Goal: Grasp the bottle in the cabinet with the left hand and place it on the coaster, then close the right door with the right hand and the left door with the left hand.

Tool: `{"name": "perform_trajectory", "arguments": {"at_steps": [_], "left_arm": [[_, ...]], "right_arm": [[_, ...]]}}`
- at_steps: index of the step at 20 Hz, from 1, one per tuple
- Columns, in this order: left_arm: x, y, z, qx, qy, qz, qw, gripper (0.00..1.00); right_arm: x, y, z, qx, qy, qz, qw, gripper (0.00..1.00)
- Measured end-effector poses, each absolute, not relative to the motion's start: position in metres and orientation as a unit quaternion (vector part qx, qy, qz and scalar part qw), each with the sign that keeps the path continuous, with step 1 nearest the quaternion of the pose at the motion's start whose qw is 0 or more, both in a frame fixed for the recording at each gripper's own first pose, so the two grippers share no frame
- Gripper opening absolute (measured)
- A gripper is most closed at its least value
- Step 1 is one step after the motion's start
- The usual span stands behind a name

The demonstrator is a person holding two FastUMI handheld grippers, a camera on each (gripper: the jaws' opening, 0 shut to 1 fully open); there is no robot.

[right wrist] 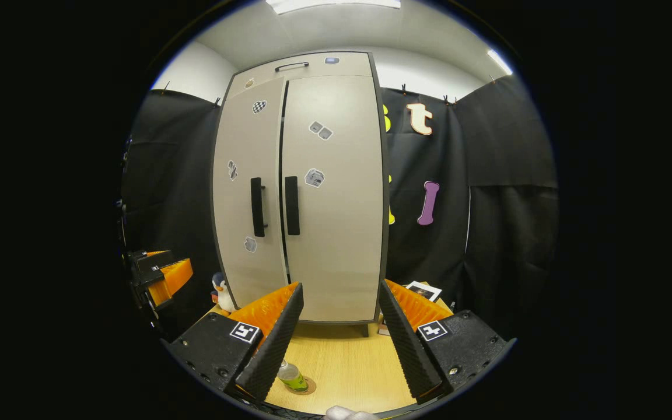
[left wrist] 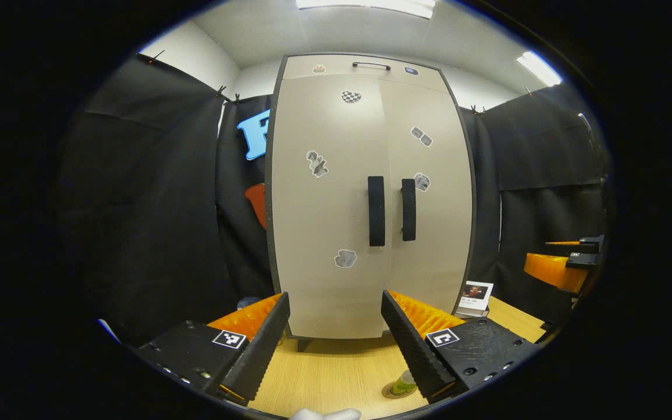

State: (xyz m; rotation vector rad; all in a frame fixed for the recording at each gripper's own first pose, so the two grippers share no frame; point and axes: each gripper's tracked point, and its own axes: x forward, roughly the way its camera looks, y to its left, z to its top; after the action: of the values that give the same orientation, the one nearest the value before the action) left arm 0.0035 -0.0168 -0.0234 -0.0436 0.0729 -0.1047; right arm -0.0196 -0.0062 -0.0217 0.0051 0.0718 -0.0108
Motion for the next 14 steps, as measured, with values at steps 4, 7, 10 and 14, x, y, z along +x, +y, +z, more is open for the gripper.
{"name": "perform_trajectory", "arguments": {"at_steps": [4,7,10,14], "left_arm": [[0.005,-0.02,-0.023,-0.021,0.037,-0.049,0.998,0.96],[0.004,-0.022,-0.027,-0.018,0.043,-0.046,0.998,0.96],[0.0,-0.022,-0.029,-0.013,0.046,-0.039,0.998,0.96],[-0.003,-0.029,-0.028,-0.01,0.046,-0.037,0.998,0.96]], "right_arm": [[-0.016,-0.008,-0.026,0.006,0.037,-0.005,0.999,0.81],[-0.016,-0.011,-0.03,0.008,0.041,-0.004,0.999,0.81],[-0.017,-0.011,-0.035,0.01,0.046,0.004,0.999,0.81],[-0.017,-0.016,-0.036,0.01,0.043,0.009,0.999,0.81]]}}
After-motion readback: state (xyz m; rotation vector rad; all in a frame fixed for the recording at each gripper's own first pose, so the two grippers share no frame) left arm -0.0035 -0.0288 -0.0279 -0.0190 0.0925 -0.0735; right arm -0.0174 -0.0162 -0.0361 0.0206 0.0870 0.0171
